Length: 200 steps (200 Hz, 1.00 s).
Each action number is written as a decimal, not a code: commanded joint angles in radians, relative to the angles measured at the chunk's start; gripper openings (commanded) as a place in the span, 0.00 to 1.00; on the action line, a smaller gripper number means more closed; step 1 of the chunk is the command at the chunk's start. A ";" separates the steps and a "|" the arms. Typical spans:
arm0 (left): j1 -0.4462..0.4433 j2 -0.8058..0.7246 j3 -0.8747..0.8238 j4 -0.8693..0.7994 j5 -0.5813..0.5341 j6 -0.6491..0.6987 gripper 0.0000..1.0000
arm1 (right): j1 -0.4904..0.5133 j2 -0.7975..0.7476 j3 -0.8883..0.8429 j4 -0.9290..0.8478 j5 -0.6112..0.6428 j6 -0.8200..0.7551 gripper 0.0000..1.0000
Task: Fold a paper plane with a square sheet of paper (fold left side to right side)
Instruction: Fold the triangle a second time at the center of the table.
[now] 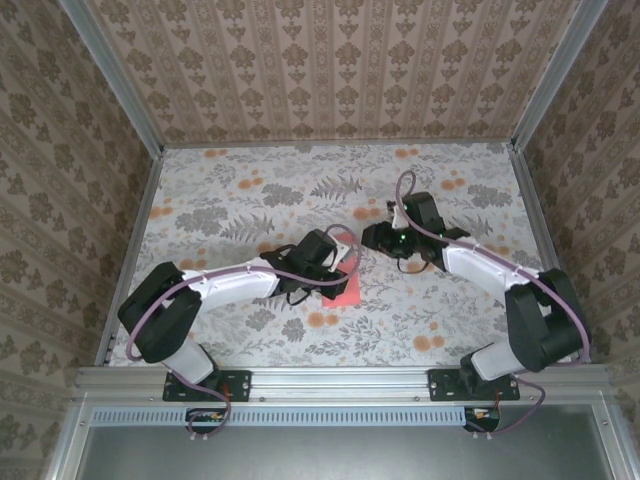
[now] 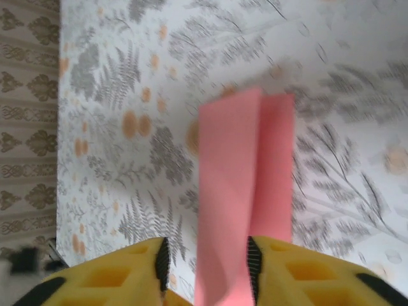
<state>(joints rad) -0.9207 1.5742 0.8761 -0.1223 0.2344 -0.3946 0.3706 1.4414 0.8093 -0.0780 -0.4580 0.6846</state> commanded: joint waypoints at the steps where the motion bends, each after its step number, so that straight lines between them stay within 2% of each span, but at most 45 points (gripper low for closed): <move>1: 0.022 -0.036 -0.022 0.037 0.070 -0.044 0.00 | 0.050 -0.059 -0.093 -0.007 0.057 -0.001 0.29; 22: 0.039 -0.045 -0.038 0.049 0.083 -0.058 0.00 | 0.121 -0.103 -0.157 0.017 0.098 0.030 0.13; 52: 0.058 -0.053 -0.055 0.055 0.085 -0.070 0.00 | 0.207 -0.058 -0.191 0.069 0.127 0.076 0.00; 108: 0.074 -0.050 -0.062 0.047 0.082 -0.072 0.00 | 0.292 0.123 -0.124 0.091 0.164 0.099 0.00; 200: 0.098 -0.041 -0.060 0.020 0.053 -0.062 0.00 | 0.304 0.181 -0.112 -0.018 0.202 0.093 0.00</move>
<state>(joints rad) -0.8379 1.5471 0.8249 -0.0807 0.3016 -0.4534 0.6685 1.5944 0.6800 -0.0280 -0.2905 0.7666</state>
